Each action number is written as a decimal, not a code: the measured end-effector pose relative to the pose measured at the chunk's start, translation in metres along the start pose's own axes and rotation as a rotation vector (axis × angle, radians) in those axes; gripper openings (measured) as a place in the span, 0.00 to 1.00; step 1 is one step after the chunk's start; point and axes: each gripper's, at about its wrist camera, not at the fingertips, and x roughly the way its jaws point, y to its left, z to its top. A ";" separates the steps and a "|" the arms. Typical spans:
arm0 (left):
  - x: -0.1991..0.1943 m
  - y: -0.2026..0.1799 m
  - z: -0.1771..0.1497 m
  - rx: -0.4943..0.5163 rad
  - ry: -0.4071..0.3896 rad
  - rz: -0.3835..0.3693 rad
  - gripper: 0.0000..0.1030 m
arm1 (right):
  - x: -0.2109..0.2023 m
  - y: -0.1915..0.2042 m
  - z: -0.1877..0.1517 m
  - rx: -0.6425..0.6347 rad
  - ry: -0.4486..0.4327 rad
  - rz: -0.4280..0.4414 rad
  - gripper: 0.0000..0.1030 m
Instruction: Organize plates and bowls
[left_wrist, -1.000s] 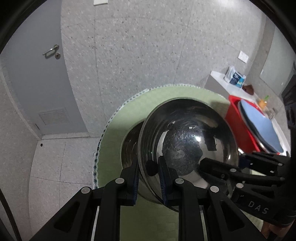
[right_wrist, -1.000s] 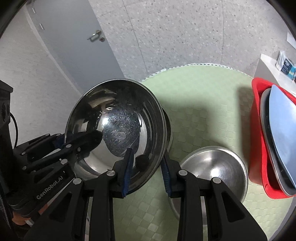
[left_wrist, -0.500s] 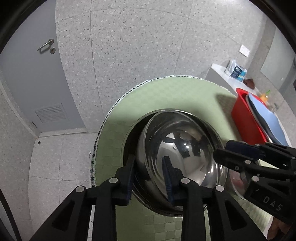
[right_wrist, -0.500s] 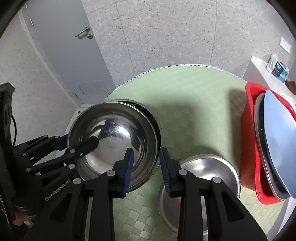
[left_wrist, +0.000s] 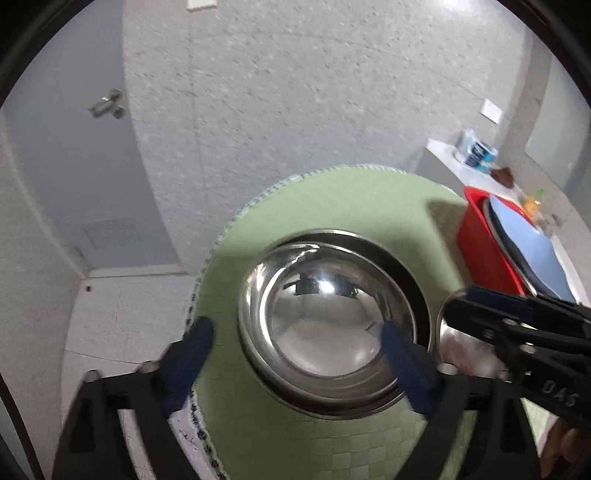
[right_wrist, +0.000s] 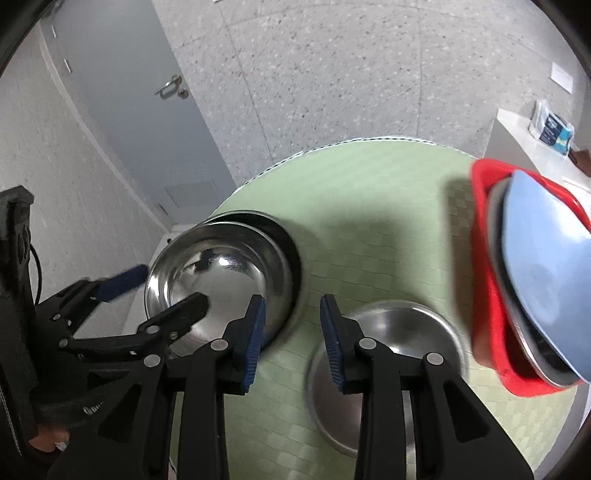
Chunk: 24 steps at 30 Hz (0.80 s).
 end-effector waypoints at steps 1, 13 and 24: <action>-0.005 -0.003 -0.002 -0.008 -0.013 0.007 0.89 | -0.005 -0.005 -0.002 0.005 -0.009 0.003 0.33; -0.040 -0.062 -0.042 -0.135 -0.062 0.070 0.91 | -0.045 -0.071 -0.040 0.010 -0.008 0.047 0.38; -0.043 -0.129 -0.066 -0.131 -0.039 0.073 0.91 | -0.045 -0.094 -0.062 -0.069 0.028 0.062 0.46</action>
